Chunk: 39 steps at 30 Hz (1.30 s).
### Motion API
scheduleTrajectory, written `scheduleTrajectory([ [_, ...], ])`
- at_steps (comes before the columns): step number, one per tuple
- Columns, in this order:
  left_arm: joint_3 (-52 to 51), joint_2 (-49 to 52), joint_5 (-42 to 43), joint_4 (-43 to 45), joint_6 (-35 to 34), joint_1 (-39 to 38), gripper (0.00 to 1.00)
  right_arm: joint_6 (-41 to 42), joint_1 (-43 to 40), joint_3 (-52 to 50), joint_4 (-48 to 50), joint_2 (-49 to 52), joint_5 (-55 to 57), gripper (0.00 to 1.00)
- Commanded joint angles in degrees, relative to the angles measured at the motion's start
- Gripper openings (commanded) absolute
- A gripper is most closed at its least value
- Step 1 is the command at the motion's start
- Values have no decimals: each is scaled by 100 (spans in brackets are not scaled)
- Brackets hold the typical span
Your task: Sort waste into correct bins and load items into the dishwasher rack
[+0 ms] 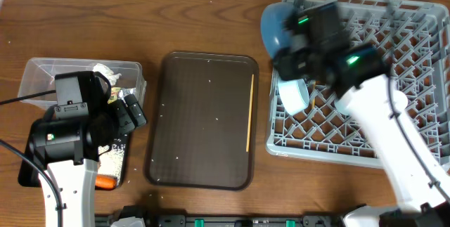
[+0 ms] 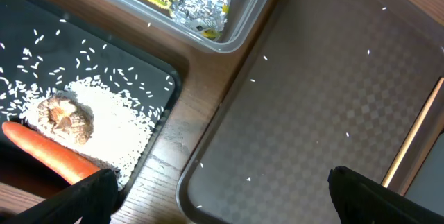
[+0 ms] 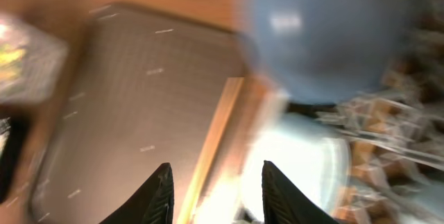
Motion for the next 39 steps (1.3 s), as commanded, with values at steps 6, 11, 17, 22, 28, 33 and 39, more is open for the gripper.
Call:
scheduleTrajectory([
  [6, 55, 2, -66, -13, 33, 24, 98, 2017, 1663, -52, -105, 1185, 1808, 33],
  [11, 55, 2, -66, -13, 33, 24, 98, 2907, 1871, -52, -83, 2175, 1919, 30],
  [17, 55, 2, -66, -13, 33, 24, 98, 3154, 1792, -52, -52, 2975, 1836, 35],
  [22, 55, 2, -66, -13, 33, 24, 98, 3154, 1685, -52, 0, 3314, 1683, 34],
  [28, 55, 2, -66, -13, 33, 24, 98, 3204, 1506, -52, -11, 3440, 1453, 33],
  [33, 55, 2, -66, -13, 33, 24, 98, 2929, 1436, -50, 79, 3403, 1298, 33],
  [39, 55, 2, -66, -13, 33, 24, 98, 2918, 1296, -70, 42, 3410, 1106, 31],
])
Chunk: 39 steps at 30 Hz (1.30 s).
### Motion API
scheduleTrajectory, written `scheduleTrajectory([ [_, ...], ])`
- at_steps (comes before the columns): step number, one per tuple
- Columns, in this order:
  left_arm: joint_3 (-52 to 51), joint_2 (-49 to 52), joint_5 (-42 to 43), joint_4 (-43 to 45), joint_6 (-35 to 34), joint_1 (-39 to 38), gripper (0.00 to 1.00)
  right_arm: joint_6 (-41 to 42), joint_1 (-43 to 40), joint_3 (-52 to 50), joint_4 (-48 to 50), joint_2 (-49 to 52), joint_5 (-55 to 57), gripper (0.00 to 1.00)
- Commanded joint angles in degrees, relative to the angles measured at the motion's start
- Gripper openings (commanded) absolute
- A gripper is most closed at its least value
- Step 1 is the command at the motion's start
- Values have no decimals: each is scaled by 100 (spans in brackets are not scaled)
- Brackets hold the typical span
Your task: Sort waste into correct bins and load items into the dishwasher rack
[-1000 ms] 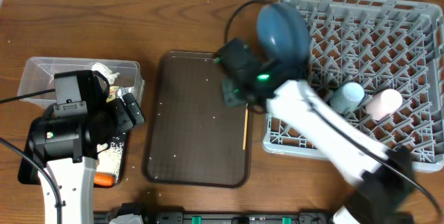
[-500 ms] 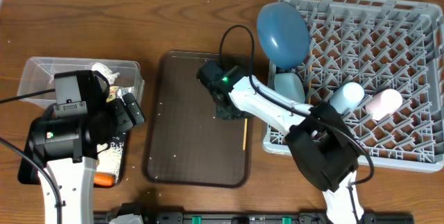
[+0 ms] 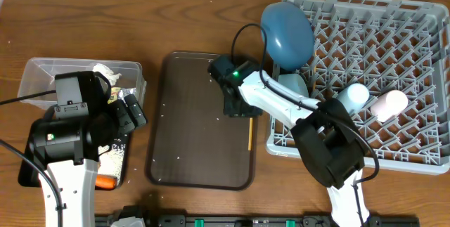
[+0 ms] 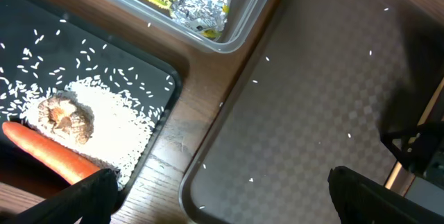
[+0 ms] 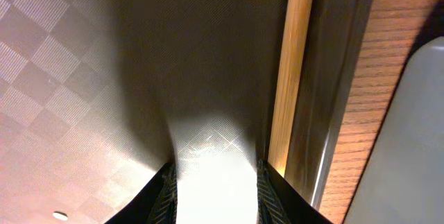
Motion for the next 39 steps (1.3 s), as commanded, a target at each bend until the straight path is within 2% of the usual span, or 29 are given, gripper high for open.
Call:
scheduleTrajectory([
  [1, 55, 2, -66, -13, 33, 24, 98, -133, -125, -44, -39, 59, -70, 31],
  [7, 55, 2, -66, -13, 33, 24, 98, -940, -50, 26, 111, -175, -35, 33],
  [14, 55, 2, -66, -13, 33, 24, 98, -914, -63, 15, 79, -435, -20, 43],
  [17, 55, 2, -66, -13, 33, 24, 98, -658, -98, -4, 13, -330, 212, 43],
  [24, 55, 2, -66, -13, 33, 24, 98, -378, -164, -109, -20, -164, 192, 42],
  [27, 55, 2, -66, -13, 33, 24, 98, -313, -162, -153, -15, -92, 68, 34],
  [31, 55, 2, -66, -13, 33, 24, 98, -299, -153, -284, 203, -57, -308, 33],
  [34, 55, 2, -66, -13, 33, 24, 98, -299, -146, -361, 367, -57, -459, 28],
  [39, 55, 2, -66, -13, 33, 24, 98, -343, -140, -369, 411, -57, -459, 27],
])
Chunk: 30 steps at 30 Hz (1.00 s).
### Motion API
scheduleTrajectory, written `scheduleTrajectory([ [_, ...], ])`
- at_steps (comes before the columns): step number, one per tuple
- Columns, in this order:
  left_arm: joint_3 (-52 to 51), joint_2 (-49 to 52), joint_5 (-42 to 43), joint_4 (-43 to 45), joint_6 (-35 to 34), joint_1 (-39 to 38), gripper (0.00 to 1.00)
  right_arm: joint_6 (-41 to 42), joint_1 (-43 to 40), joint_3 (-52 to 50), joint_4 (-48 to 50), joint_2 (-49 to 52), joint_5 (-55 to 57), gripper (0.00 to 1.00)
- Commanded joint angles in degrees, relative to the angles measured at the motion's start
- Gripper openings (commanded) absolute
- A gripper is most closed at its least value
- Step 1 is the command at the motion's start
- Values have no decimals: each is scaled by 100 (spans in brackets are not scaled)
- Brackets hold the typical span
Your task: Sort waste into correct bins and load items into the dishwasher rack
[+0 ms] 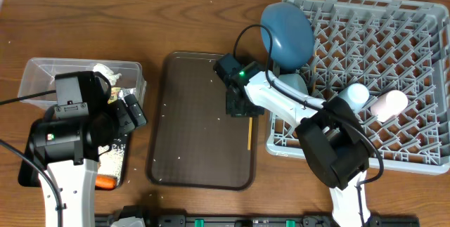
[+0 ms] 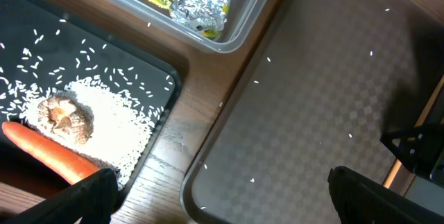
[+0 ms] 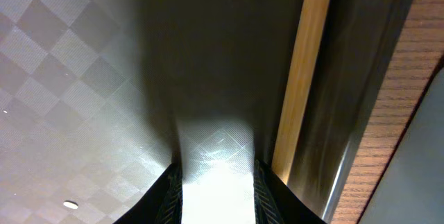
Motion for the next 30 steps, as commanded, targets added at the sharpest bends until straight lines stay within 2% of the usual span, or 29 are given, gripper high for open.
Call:
scheduleTrajectory([
  [1, 55, 2, -66, -13, 33, 24, 98, -22, -15, -76, 35, 81, -85, 28],
  [4, 55, 2, -66, -13, 33, 24, 98, -278, -11, -42, -39, 7, 205, 34],
  [14, 55, 2, -66, -13, 33, 24, 98, -358, -92, 4, -120, -538, 330, 39],
  [19, 55, 2, -66, -13, 33, 24, 98, -111, -192, -70, -164, -417, 326, 40],
  [30, 55, 2, -66, -13, 33, 24, 98, -98, -133, -153, 197, -173, 48, 38],
])
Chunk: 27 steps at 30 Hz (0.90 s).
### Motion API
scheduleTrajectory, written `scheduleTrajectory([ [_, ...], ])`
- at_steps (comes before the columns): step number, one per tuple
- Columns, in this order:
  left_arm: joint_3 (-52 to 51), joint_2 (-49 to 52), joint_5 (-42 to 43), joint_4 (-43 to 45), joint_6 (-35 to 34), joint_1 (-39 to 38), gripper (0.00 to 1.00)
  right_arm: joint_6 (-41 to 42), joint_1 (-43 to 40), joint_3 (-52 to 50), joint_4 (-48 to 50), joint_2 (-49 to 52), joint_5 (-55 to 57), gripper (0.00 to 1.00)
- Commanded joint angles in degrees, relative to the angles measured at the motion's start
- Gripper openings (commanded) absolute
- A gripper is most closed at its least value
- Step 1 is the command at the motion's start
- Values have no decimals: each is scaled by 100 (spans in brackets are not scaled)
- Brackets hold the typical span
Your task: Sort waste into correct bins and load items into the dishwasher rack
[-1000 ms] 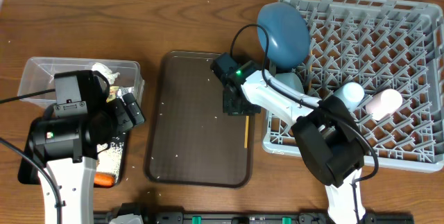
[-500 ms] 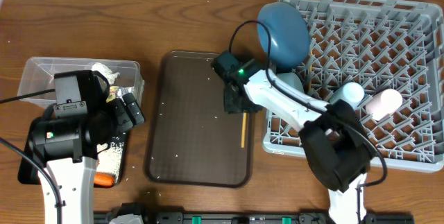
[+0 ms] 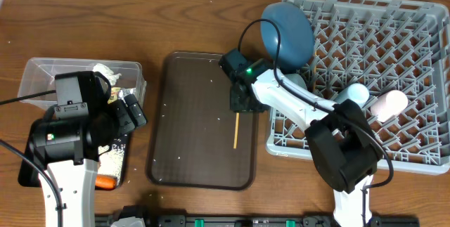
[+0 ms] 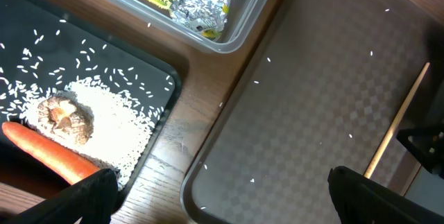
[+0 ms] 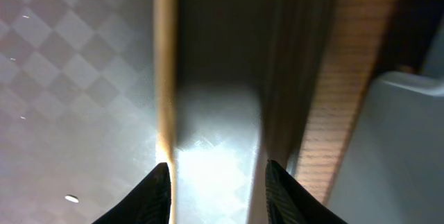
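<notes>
A wooden chopstick lies lengthwise on the floor of the brown tray, a little in from its right rim. My right gripper is low over the chopstick's far end. In the right wrist view it is open; the chopstick runs along the inner edge of the left fingertip. My left gripper hangs open over the tray's left edge, empty. The chopstick also shows there.
The grey dishwasher rack at right holds a blue bowl, a pale cup and two more cups. At left, a clear bin holds wrappers and foil. A black bin holds rice, a carrot.
The chopstick lay against the tray's right rim; now it lies further left on the tray floor. My right gripper's fingers stand wider apart. The left arm has not moved.
My right gripper was over the rack beside the blue bowl and pale cup, with the chopstick along the tray's right rim. Then it was down on the tray next to the chopstick, fingers close together, and stayed there. Now the chopstick lies off the rim.
</notes>
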Motion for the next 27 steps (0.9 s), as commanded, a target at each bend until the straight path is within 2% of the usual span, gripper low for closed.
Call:
scheduleTrajectory([
  [1, 55, 0, -68, -13, 33, 24, 98, 98, 48, -48, 142, 142, -122, 39],
  [5, 55, 0, -68, -13, 33, 24, 98, 160, 173, -48, 251, 264, -138, 38],
  [9, 55, 0, -68, -13, 33, 24, 98, 616, 203, -48, 35, 402, -131, 22],
  [13, 55, 0, -68, -13, 33, 24, 98, 750, 195, -48, -17, 411, -118, 20],
  [15, 55, 0, -68, -13, 33, 24, 98, 741, 195, -46, 11, 411, -120, 8],
  [16, 55, 0, -68, -13, 33, 24, 98, 654, 192, -46, 66, 402, -116, 2],
  [21, 55, 0, -68, -13, 33, 24, 98, -684, 195, 164, 214, 28, -210, 1],
  [24, 55, 0, -68, -13, 33, 24, 98, -1631, 190, 378, 173, -496, -686, 1],
  [27, 55, 0, -68, -13, 33, 24, 98, -2107, 136, 573, -31, -1163, -955, 1],
])
